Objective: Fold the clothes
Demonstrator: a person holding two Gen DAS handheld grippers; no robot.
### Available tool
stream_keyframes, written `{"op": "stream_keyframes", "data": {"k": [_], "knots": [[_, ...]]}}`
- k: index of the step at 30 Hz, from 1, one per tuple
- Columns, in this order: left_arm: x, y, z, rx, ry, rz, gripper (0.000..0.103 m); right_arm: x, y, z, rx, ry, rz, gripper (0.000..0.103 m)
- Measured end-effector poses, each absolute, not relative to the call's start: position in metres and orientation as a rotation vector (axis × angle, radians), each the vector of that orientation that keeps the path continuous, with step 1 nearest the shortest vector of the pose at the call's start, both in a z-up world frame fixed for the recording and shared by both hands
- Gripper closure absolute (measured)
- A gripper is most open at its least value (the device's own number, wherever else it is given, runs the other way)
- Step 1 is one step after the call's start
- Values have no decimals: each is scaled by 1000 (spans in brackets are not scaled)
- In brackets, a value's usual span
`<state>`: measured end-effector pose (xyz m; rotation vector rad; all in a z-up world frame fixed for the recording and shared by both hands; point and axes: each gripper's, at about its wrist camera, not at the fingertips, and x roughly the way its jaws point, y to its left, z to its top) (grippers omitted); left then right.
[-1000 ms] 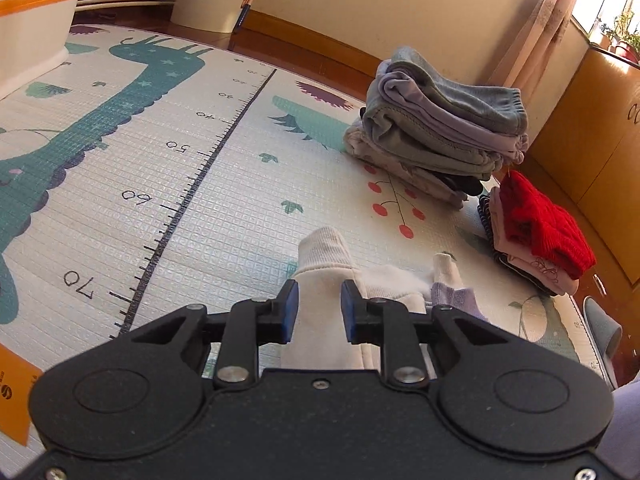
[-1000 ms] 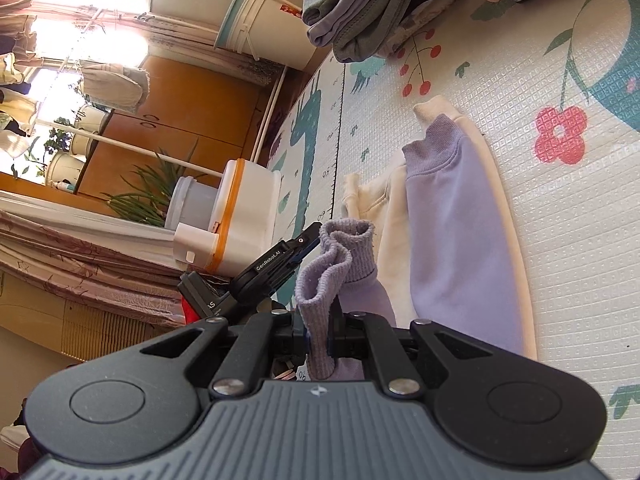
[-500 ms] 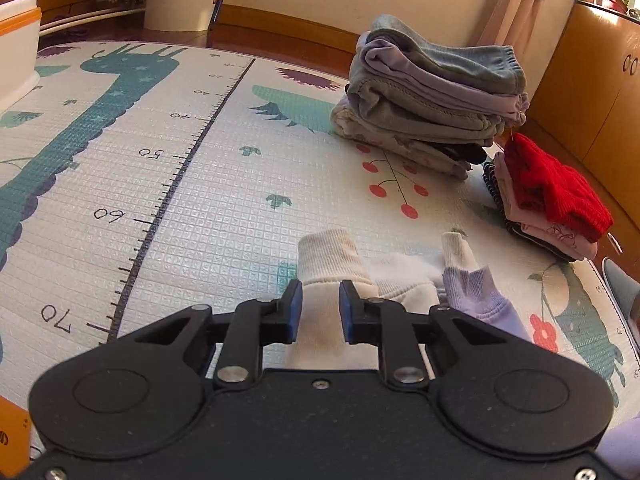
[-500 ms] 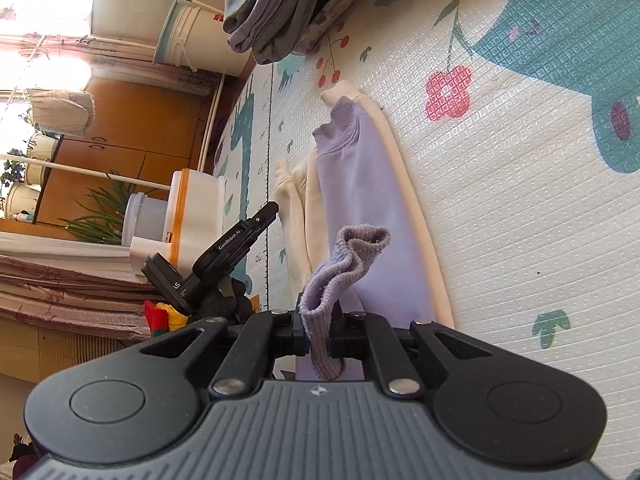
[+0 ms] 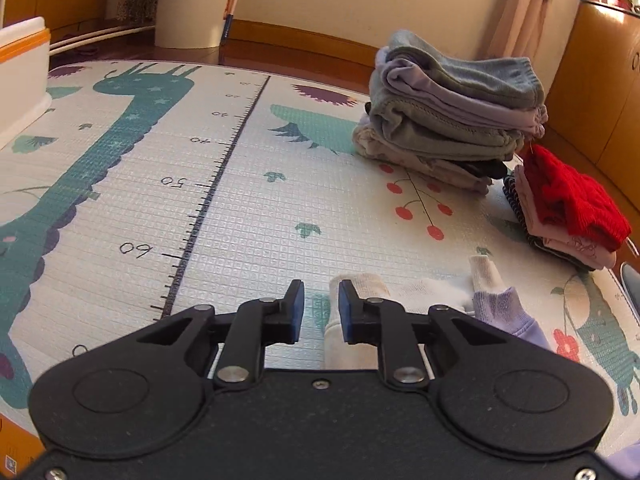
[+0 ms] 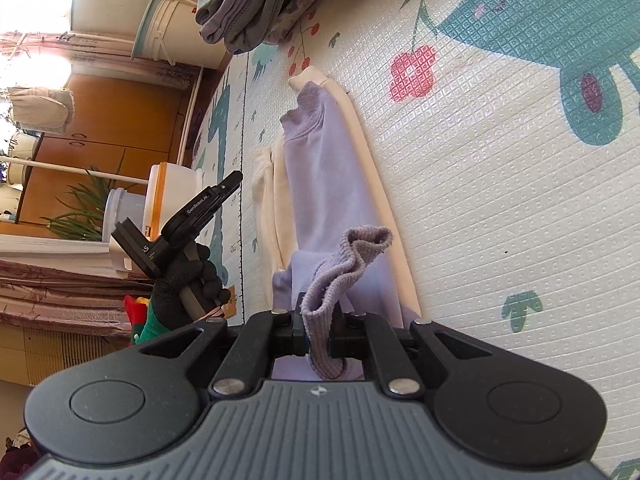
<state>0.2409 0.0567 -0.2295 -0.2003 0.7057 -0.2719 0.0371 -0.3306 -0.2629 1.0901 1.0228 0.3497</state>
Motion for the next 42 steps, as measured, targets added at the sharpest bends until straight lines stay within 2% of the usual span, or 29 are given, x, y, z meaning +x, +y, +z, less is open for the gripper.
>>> {"op": "stream_keyframes", "data": {"k": [6, 10, 16, 23, 31, 42], "knots": [[241, 32, -241, -141, 758, -365, 86, 37, -331, -262, 1093, 1012, 352, 93], [230, 2, -254, 107, 832, -390, 86, 39, -331, -259, 1090, 1005, 341, 92], [182, 16, -213, 61, 776, -389, 86, 51, -326, -248, 1087, 952, 312, 91], [103, 18, -201, 15, 835, -331, 86, 62, -314, -234, 1056, 941, 242, 91], [38, 21, -211, 56, 922, -302, 86, 70, -309, -221, 1039, 930, 137, 91], [13, 11, -246, 11, 1016, -345, 86, 89, -292, -201, 919, 930, 155, 91]]}}
